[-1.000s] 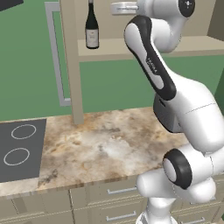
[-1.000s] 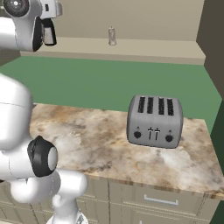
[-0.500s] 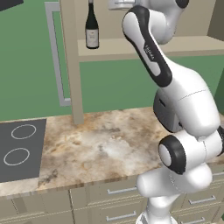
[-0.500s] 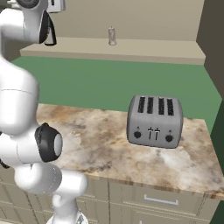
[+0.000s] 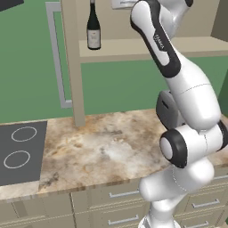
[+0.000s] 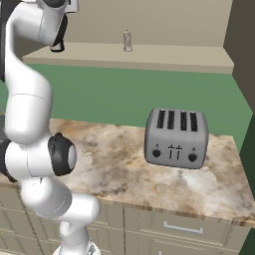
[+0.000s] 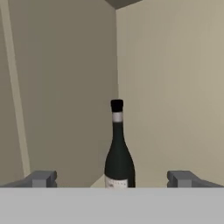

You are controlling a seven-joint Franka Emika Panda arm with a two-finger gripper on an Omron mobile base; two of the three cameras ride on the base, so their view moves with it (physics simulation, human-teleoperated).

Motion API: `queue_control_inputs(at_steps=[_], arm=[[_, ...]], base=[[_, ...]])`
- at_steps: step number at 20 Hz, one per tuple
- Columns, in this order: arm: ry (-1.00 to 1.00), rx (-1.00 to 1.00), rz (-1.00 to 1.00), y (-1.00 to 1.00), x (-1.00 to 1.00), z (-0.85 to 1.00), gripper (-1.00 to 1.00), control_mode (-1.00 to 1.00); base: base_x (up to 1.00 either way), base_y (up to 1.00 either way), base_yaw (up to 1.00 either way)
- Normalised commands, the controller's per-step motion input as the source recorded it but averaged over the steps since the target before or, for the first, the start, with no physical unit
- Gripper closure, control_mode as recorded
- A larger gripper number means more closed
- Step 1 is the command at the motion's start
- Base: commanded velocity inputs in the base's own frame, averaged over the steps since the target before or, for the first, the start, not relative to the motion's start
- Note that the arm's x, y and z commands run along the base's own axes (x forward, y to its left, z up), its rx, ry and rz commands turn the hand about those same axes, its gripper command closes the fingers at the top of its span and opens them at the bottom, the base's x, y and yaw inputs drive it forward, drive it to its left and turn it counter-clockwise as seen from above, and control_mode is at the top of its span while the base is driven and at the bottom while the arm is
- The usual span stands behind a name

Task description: Get the candle and the wine from the cabinet and move them to the dining counter.

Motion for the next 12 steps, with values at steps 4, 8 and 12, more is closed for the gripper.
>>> queue_control_inputs(at_steps=[4,8,12], arm=[[0.0,0.0,0.08,-0.01,0.27,0.05,-1.0,-1.0],[0.0,0.0,0.06,-0.01,0.32,0.04,-1.0,-1.0],[0.03,0.0,0.03,0.0,0.33,0.11,-1.0,-1.0]], base=[[0.0,0.0,0.0],[0.0,0.0,0.0],[0.0,0.0,0.0]])
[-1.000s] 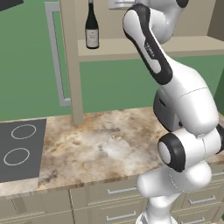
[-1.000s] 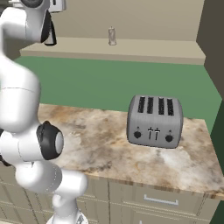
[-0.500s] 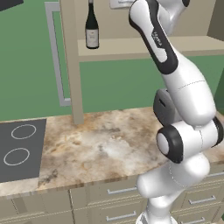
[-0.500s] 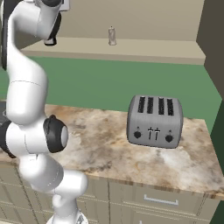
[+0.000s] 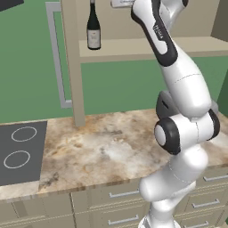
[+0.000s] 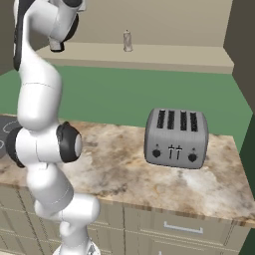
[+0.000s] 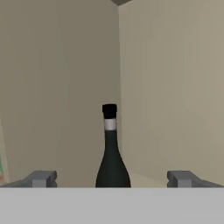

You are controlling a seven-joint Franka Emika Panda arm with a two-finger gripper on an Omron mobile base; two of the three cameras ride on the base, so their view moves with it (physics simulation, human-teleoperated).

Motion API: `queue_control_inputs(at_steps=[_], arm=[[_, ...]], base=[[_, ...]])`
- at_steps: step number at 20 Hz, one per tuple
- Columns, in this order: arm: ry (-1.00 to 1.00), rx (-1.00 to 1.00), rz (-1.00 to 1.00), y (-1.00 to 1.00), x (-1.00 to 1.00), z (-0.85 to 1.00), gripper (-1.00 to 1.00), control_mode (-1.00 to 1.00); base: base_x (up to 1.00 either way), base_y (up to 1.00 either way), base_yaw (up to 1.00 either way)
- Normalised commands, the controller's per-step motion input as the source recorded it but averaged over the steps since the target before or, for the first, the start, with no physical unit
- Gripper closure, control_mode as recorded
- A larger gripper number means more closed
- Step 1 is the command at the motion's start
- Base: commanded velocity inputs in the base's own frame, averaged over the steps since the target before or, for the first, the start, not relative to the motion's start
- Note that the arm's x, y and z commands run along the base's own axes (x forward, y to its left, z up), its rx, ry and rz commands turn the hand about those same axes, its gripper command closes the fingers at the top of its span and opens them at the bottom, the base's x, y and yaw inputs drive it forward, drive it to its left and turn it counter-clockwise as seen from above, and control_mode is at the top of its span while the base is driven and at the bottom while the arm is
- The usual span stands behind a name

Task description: Get the candle and the wine from the cabinet and move them to the dining counter.

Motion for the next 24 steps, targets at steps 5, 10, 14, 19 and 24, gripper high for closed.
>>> queue_control_inputs(at_steps=[5,10,14,19,24], arm=[[0.07,0.0,0.0,0.0,0.31,0.09,-1.0,-1.0],[0.1,0.0,0.0,0.15,0.22,0.05,-1.0,-1.0],[0.05,0.0,0.0,0.26,0.13,0.05,-1.0,-1.0],[0.03,-0.01,0.0,0.2,0.04,0.08,-1.0,-1.0],[0.02,-0.01,0.0,0.04,0.0,0.02,-1.0,-1.0]], base=[[0.0,0.0,0.0],[0.0,0.0,0.0],[0.0,0.0,0.0],[0.0,0.0,0.0],[0.0,0.0,0.0]])
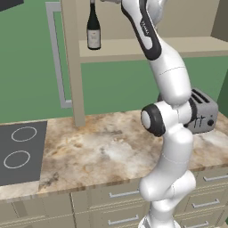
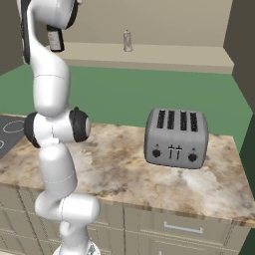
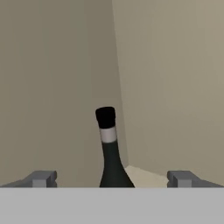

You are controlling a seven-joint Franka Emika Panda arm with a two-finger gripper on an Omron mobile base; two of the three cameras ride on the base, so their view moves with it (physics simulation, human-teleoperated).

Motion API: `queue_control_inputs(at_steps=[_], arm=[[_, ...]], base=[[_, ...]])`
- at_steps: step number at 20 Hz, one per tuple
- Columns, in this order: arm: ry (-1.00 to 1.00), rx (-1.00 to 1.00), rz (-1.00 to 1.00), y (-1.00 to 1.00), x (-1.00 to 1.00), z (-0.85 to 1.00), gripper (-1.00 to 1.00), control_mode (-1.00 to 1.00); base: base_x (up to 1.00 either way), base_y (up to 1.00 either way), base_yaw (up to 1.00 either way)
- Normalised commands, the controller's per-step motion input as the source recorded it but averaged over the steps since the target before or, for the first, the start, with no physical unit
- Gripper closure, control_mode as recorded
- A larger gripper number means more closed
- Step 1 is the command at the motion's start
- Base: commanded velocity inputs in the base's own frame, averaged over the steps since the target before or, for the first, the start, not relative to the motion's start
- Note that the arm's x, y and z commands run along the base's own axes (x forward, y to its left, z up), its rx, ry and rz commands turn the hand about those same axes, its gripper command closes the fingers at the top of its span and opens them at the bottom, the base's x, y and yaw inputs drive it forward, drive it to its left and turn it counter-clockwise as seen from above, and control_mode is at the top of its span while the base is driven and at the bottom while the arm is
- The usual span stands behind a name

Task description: Get the candle and the wine from the cabinet and move them to the dining counter.

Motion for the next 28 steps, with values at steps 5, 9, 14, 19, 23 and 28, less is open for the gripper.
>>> queue_control_inputs(at_steps=[5,9,14,19,23,28], arm=[[0.02,-0.01,0.0,0.0,0.0,0.0,-1.0,-1.0],[0.02,0.0,0.0,0.02,0.03,0.0,-1.0,-1.0],[0.0,0.0,0.0,0.06,0.14,0.0,-1.0,-1.0],[0.0,-0.01,0.05,0.13,0.19,-0.02,-1.0,-1.0],[-0.02,-0.02,0.09,0.13,0.14,-0.01,-1.0,-1.0],[-0.04,-0.02,0.11,0.02,0.01,-0.02,-1.0,-1.0]], base=[[0.0,0.0,0.0],[0.0,0.0,0.0],[0.0,0.0,0.0],[0.0,0.0,0.0],[0.0,0.0,0.0],[0.0,0.0,0.0]])
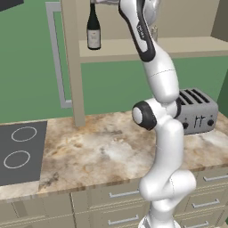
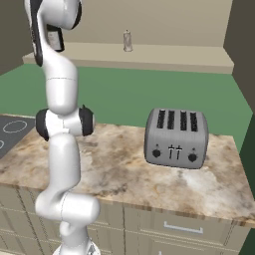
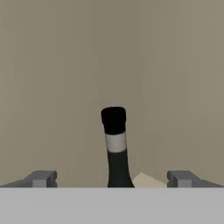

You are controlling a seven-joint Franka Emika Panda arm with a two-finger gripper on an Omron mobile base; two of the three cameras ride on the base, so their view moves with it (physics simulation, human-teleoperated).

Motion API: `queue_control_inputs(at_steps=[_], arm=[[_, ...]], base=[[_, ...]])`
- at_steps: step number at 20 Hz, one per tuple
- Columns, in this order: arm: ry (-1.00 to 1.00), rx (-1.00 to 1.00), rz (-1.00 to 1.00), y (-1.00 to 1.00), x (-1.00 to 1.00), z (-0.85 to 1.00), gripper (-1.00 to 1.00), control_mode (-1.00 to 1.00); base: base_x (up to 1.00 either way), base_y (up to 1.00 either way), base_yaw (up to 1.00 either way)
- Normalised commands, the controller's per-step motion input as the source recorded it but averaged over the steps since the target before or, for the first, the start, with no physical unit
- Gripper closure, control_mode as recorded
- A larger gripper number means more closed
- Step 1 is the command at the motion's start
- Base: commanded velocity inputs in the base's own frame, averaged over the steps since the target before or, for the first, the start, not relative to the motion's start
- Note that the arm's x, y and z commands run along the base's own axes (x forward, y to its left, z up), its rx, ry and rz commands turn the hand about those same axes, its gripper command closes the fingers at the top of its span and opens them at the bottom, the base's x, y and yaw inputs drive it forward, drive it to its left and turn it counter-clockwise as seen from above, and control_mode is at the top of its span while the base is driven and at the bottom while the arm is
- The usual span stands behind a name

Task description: Get the candle and the wine from the cabinet and move them to the dining counter.

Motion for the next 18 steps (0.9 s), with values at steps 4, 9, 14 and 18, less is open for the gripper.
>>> queue_control_inputs(at_steps=[4,9,14,18], arm=[[-0.05,-0.06,0.1,0.0,0.0,-0.04,-1.0,-1.0],[-0.05,-0.07,0.08,0.01,0.0,-0.15,-1.0,-1.0],[-0.1,-0.05,0.08,0.04,0.0,-0.19,-1.0,-1.0],[-0.14,-0.07,0.1,0.11,0.0,-0.12,-1.0,-1.0]], base=[[0.0,0.0,0.0],[0.0,0.0,0.0],[0.0,0.0,0.0],[0.0,0.0,0.0]])
